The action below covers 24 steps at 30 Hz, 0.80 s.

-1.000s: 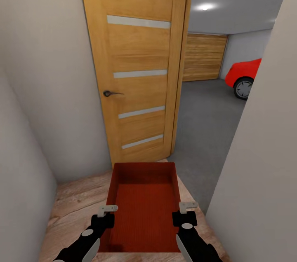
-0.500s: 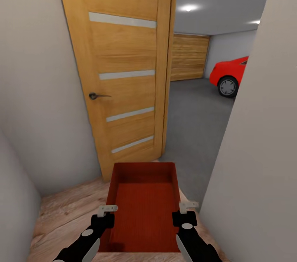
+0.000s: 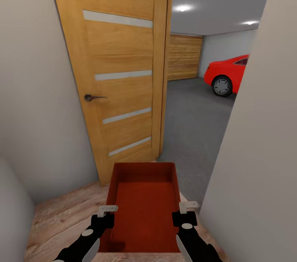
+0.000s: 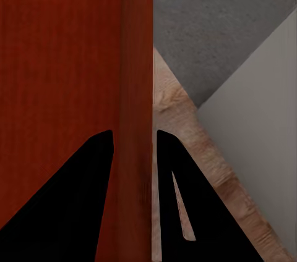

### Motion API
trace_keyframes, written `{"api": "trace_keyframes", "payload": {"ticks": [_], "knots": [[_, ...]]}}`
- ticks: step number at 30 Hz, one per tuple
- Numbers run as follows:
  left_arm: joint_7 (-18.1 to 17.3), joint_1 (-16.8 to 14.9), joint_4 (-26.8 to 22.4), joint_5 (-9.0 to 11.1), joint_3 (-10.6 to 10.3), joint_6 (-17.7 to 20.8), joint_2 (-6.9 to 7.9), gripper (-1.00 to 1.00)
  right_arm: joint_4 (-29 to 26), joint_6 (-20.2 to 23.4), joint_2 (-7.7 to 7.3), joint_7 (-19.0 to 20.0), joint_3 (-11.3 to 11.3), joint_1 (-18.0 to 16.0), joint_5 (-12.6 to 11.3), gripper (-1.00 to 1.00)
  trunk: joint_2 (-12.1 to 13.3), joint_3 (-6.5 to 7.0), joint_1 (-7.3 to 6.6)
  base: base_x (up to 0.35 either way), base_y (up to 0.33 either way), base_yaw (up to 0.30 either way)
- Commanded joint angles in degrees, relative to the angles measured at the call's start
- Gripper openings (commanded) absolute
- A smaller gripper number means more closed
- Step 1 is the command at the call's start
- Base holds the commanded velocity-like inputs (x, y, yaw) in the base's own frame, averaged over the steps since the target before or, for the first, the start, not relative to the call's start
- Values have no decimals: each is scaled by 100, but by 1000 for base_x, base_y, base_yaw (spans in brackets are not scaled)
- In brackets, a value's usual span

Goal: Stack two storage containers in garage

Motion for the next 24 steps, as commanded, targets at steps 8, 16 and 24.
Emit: {"api": "trace_keyframes", "payload": {"ticks": [8, 16, 24], "knots": [[89, -7, 21, 65, -2, 41, 30, -100, -19, 43, -96, -85, 51, -6, 171, -100, -4, -6, 2, 134, 97, -127], [89, -9, 21, 62, -2, 51, 29, -100, -18, 43, -94, -84, 51, -6, 171, -100, -4, -6, 2, 80, 55, -225], [89, -9, 23, 60, -2, 57, 29, -100, -18, 43, -94, -82, 51, -6, 175, -100, -4, -5, 2, 248, 216, -52]]}}
